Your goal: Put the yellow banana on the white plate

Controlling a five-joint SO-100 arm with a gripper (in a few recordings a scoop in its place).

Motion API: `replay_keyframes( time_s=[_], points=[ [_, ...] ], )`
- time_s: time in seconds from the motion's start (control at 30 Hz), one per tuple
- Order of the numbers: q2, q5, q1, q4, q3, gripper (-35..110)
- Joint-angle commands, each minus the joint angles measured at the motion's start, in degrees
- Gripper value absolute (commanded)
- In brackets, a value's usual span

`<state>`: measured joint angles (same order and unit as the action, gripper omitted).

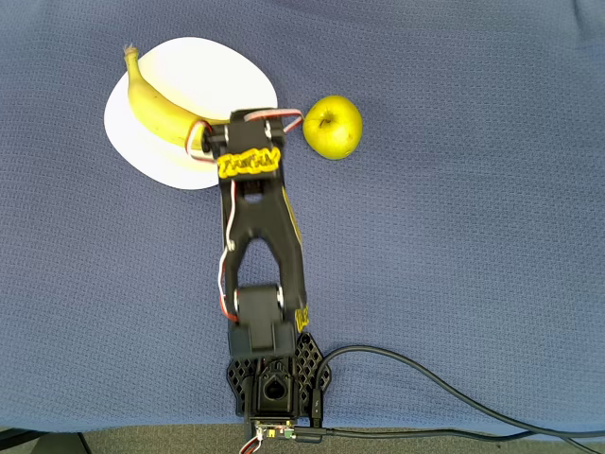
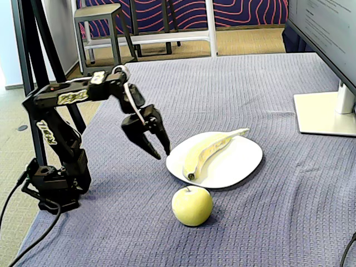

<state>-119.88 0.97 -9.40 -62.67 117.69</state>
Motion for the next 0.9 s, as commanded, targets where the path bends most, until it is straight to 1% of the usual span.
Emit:
replay_keyframes(
  time_s=[0.0, 0.27, 0.53, 0.77, 0.87],
  points=[
    [-10.11, 5.19, 2.11, 4.22, 7.65, 0],
    [-30.59, 13.62, 6.06, 12.04, 26.72, 0],
    [-49.66, 19.42, 10.02, 11.43, 41.75, 0],
    [-57.66, 18.98, 10.55, 7.21, 46.58, 0],
    [-58.10, 16.52, 10.37, 7.03, 47.90, 0]
  ],
)
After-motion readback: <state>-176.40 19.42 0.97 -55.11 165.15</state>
